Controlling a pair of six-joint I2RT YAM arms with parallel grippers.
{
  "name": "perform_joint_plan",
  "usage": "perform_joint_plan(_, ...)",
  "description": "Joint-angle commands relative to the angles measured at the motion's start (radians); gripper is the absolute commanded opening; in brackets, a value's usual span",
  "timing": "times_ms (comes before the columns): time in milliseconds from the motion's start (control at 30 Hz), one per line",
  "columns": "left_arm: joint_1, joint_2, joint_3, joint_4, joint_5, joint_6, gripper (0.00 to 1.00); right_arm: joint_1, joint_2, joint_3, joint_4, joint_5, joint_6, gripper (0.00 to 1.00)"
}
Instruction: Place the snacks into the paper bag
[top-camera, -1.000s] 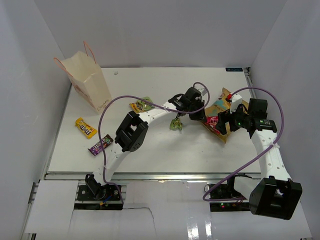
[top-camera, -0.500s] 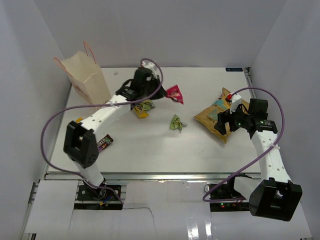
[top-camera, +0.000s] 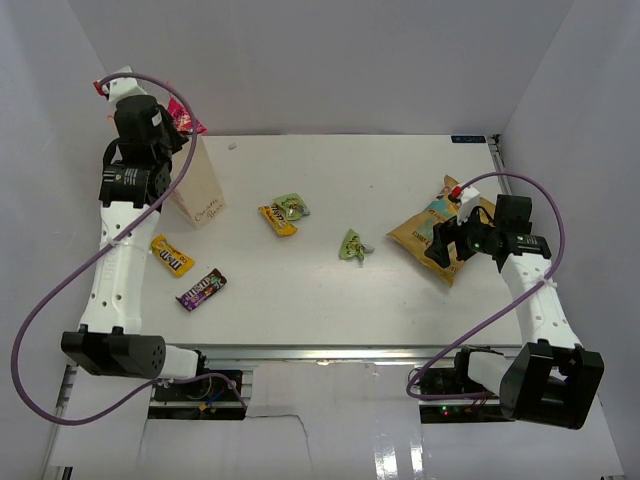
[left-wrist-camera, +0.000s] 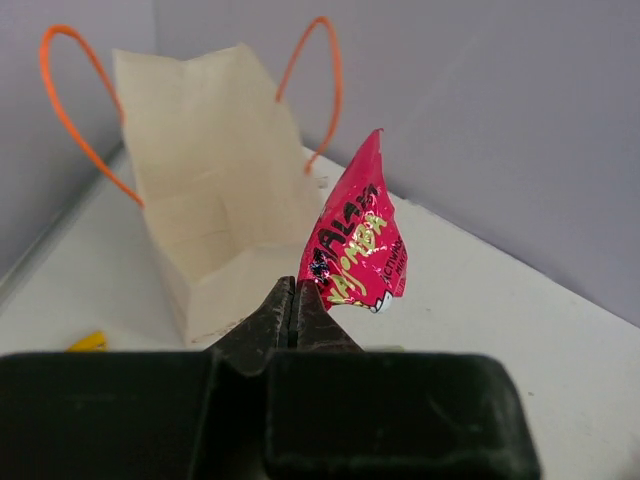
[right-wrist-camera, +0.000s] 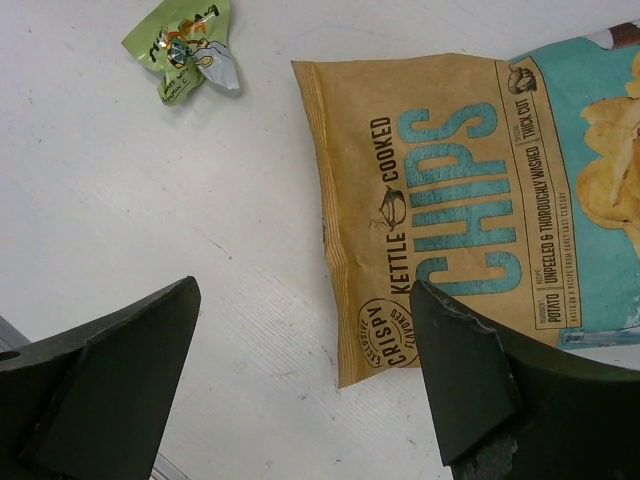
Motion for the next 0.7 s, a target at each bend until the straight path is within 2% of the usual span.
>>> perform_joint_plan(0, 0.036, 0.061, 0.046, -0.075, -0.097, 0.039, 0.00, -0.005, 0.010, 0.027, 0.038, -0.029, -0.009, 0.91)
perform_joint_plan(267, 0.137, 0.274, 0.173, -0.047, -0.079, 0.012, 0.00, -0.005, 0.005, 0.029, 0.015, -0.013, -0.041, 0.91)
perform_joint_plan(467, 0.158, 0.308, 0.215, -0.039, -0.087, 0.012, 0.00, -0.005, 0.003, 0.021, -0.003, -0.001, -0.071, 0.91)
perform_joint_plan(667, 0.168, 0.293, 0.172, -0.036, -0.065, -0.005, 0.00, 0.003, 0.023, 0.030, -0.020, 0.008, -0.101, 0.91)
